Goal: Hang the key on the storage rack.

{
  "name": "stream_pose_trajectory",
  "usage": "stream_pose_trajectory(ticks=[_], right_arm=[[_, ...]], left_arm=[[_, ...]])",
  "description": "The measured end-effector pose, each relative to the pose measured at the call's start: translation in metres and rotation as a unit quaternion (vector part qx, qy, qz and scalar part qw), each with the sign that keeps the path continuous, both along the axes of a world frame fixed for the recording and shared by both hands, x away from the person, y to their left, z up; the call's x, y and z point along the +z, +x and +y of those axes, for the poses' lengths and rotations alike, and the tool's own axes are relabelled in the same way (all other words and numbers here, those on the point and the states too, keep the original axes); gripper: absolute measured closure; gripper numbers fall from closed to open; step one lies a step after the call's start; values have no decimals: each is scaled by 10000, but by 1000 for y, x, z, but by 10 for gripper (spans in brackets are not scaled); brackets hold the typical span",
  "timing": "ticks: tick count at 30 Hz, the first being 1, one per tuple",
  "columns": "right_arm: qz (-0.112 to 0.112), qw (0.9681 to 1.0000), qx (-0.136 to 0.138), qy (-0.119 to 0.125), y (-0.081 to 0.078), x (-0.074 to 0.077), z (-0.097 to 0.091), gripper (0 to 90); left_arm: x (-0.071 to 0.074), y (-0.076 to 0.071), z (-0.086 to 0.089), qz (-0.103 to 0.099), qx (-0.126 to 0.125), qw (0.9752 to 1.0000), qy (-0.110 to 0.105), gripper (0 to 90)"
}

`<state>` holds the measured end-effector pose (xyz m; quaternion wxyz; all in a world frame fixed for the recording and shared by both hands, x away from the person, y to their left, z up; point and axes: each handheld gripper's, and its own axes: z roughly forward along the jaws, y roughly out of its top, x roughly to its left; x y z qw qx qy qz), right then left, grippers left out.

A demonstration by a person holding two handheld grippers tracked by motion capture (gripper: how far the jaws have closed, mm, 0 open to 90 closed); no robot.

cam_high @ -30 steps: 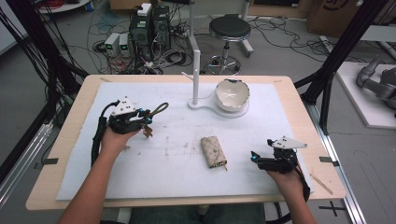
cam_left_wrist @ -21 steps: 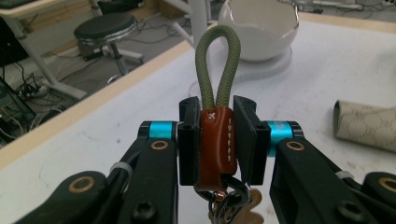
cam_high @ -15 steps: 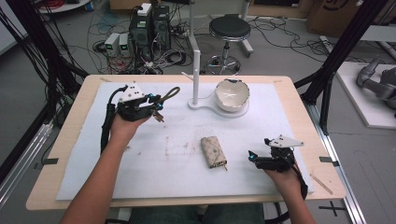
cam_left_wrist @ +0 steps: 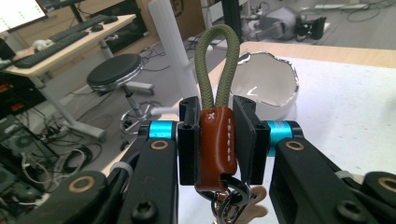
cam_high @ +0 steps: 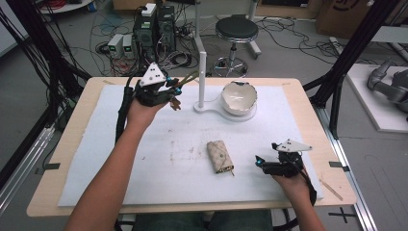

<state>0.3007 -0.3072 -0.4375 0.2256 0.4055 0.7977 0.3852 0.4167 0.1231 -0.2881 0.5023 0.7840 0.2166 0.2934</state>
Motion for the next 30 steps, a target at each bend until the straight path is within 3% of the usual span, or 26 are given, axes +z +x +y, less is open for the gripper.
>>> stream_pose_trajectory(ticks=[3, 9, 21, 30], right_arm=[[-6, 10000, -6, -2, 0, 0, 0, 175], [-1, 10000, -2, -12, 0, 0, -1, 175], [25, 10000, 1, -36, 0, -1, 0, 175], [25, 10000, -11, -28, 1, -2, -1, 175]], left_arm=[[3, 3, -5, -34, -4, 10000, 20, 725], [5, 13, -19, -49, 30, 9997, 256, 725], [-13, 28, -38, -25, 270, 9968, 747, 727], [-19, 35, -44, 7, 336, 9962, 804, 744]])
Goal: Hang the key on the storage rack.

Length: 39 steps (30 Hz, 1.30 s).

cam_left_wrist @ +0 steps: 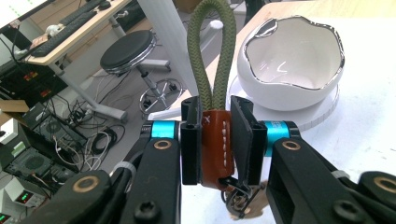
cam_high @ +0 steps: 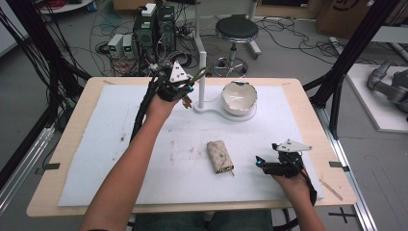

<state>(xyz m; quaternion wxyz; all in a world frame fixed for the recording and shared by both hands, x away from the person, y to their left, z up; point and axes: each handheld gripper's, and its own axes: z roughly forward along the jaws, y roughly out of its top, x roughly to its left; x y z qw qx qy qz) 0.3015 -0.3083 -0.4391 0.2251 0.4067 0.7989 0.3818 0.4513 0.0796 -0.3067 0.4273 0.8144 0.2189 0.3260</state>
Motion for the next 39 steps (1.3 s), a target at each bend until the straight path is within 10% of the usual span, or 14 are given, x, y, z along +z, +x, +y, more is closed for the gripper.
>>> stream_pose_trajectory(ticks=[21, 39], right_arm=[[3, 10000, -10, 9, -1, 1, 0, 175], [-23, 10000, 10, 27, -1, 1, 0, 175]], left_arm=[[-4, 0, -8, 30, 95, 9998, 163, 631], [-14, -16, 26, 401, 102, 9978, -526, 473]])
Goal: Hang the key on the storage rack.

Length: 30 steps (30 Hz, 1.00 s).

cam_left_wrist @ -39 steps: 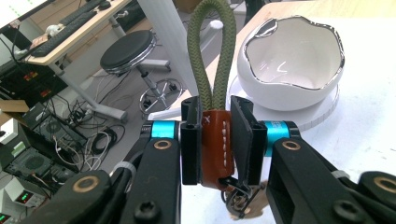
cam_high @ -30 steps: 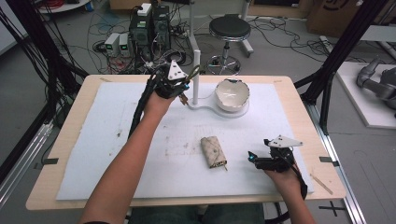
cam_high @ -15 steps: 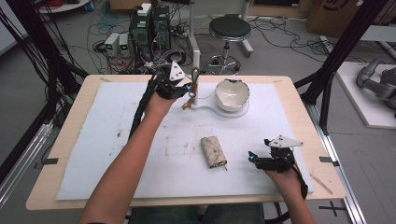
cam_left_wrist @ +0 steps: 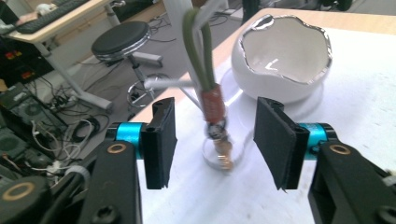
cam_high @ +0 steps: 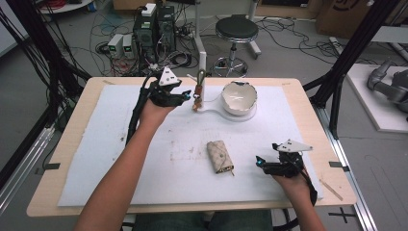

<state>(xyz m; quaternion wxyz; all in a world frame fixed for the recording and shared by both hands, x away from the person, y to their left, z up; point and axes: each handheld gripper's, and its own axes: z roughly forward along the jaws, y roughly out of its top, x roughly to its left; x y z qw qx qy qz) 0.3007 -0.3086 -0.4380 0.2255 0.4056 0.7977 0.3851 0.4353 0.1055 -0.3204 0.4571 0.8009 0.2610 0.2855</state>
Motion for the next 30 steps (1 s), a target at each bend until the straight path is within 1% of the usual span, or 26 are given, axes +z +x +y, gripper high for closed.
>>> stream_pose_trajectory(ticks=[1, 2, 3, 4, 5, 7, 8, 9, 10, 11, 12, 13, 14, 17, 19, 20, 21, 22, 23, 24, 25, 26, 27, 28, 29, 30], right_arm=[[21, 10000, 5, -14, 0, 0, 1, 175], [21, 10000, 5, -14, 0, 0, 1, 175], [11, 10000, 9, -16, 0, 0, 2, 175], [11, 10000, 9, -16, 0, 0, 2, 175], [13, 10000, 23, -5, 0, 0, 2, 175], [0, 10000, 24, -13, -1, 1, 3, 175], [0, 10000, 24, -13, -1, 1, 3, 175], [21, 10000, 14, -6, -1, 1, 4, 175], [21, 10000, 14, -6, -1, 1, 4, 175], [16, 10000, 18, -9, -1, 1, 4, 175], [16, 10000, 18, -9, -1, 1, 4, 175], [14, 10000, 20, -13, -1, 1, 4, 175], [-2, 10000, 31, -21, 0, 1, 4, 175], [10, 10000, 33, -5, 0, 1, 5, 175], [9, 10000, 44, -21, 0, 1, 6, 175], [9, 10000, 44, -21, 0, 1, 6, 175], [9, 10000, 38, -22, 0, 1, 6, 175], [9, 10000, 38, -22, 0, 1, 6, 175], [21, 10000, 38, -16, 0, 1, 7, 175], [21, 10000, 38, -16, 0, 1, 7, 175], [23, 10000, 40, -4, 0, 1, 7, 175], [23, 10000, 40, -4, 0, 1, 7, 175], [26, 10000, 30, -18, 0, 1, 8, 175], [26, 10000, 30, -18, 0, 1, 8, 175], [14, 10000, 26, -20, 1, 1, 9, 175], [14, 10000, 26, -20, 1, 1, 9, 175]], left_arm=[[-3, -5, 8, 87, 1, 9999, -89, 462], [-3, -5, 8, 87, 1, 9999, -89, 450], [-5, -8, 16, 164, -35, 9997, -189, 439], [-5, -8, 16, 164, -35, 9997, -189, 426], [-6, -11, 24, 232, -62, 9992, -309, 414], [-6, -13, 28, 264, -86, 9990, -363, 395], [-7, -15, 32, 305, -128, 9987, -394, 395], [-7, -19, 39, 383, -174, 9980, -467, 365], [-7, -19, 39, 383, -174, 9980, -467, 354], [-8, -25, 45, 404, -261, 9974, -535, 353], [-8, -25, 45, 404, -261, 9974, -535, 349], [-11, -33, 52, 456, -335, 9968, -569, 341], [-11, -33, 52, 456, -335, 9968, -569, 335], [-17, -43, 59, 537, -408, 9960, -592, 316], [-26, -54, 67, 592, -467, 9951, -633, 313], [-26, -54, 67, 592, -467, 9951, -633, 309], [-33, -59, 73, 612, -490, 9943, -720, 304], [-33, -59, 73, 612, -490, 9943, -720, 302], [-42, -65, 80, 646, -535, 9934, -785, 295], [-42, -65, 80, 646, -535, 9934, -785, 290], [-53, -68, 88, 722, -562, 9924, -820, 290], [-53, -68, 88, 722, -562, 9924, -820, 290], [-63, -70, 95, 819, -535, 9912, -889, 286], [-63, -70, 95, 819, -535, 9912, -889, 278], [-71, -72, 102, 944, -454, 9905, -896, 267], [-71, -72, 102, 944, -454, 9905, -896, 255]])
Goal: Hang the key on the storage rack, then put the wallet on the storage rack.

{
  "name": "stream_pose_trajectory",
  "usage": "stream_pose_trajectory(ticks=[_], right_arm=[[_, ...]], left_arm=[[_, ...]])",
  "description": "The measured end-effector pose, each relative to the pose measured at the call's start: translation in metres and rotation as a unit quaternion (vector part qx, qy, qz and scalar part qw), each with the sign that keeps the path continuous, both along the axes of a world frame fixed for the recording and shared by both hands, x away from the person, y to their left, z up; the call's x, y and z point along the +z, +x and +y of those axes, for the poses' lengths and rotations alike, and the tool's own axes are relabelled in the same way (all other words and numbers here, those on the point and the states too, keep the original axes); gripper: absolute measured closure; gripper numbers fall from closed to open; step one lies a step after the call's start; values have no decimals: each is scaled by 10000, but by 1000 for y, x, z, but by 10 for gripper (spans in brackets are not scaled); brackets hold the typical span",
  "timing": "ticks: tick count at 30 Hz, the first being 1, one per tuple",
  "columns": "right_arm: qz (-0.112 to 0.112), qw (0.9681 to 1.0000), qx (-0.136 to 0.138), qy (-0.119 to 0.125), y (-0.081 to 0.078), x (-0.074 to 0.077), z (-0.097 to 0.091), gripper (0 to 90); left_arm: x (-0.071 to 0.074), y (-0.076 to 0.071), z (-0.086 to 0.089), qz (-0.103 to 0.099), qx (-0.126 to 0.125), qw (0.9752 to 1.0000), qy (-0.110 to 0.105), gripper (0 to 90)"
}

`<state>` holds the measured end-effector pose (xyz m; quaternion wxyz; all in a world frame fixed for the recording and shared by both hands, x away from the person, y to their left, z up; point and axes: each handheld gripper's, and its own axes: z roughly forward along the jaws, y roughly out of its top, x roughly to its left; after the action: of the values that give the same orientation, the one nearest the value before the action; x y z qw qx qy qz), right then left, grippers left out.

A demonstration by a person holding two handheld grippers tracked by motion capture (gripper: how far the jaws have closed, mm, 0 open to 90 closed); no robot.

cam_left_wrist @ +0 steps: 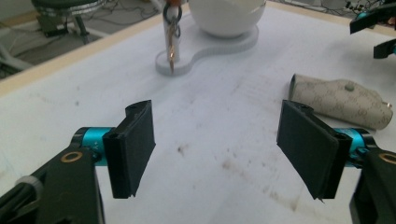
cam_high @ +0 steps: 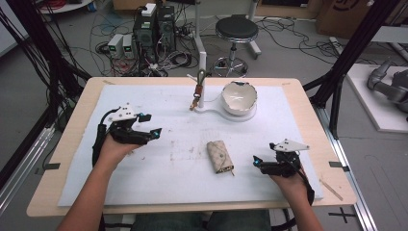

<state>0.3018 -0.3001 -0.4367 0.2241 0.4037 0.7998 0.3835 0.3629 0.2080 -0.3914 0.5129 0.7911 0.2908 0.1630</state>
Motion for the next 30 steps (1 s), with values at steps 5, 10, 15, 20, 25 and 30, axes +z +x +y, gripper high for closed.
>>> stream_pose_trajectory(ticks=[5, 10, 15, 20, 25, 30], right_arm=[[-6, 10000, 20, 29, 3, 0, 2, 175], [8, 10000, 38, 45, 6, 0, 5, 175], [7, 9999, 86, 67, 11, 0, 8, 175], [9, 9999, 105, 79, 13, 1, 12, 175], [-33, 9999, 134, 50, 8, 3, 17, 175], [-29, 9999, 85, 75, 5, 5, 21, 175]], left_arm=[[-9, -8, 16, 18, 6, 9999, -127, 236], [-13, -11, 28, 43, 77, 9998, -204, 193], [-13, -15, 38, 29, 199, 9995, -231, 179], [-14, -17, 45, 44, 300, 9993, -238, 179], [-17, -17, 45, 22, 381, 9992, -155, 179], [-18, -17, 44, 3, 378, 9992, -139, 179]])
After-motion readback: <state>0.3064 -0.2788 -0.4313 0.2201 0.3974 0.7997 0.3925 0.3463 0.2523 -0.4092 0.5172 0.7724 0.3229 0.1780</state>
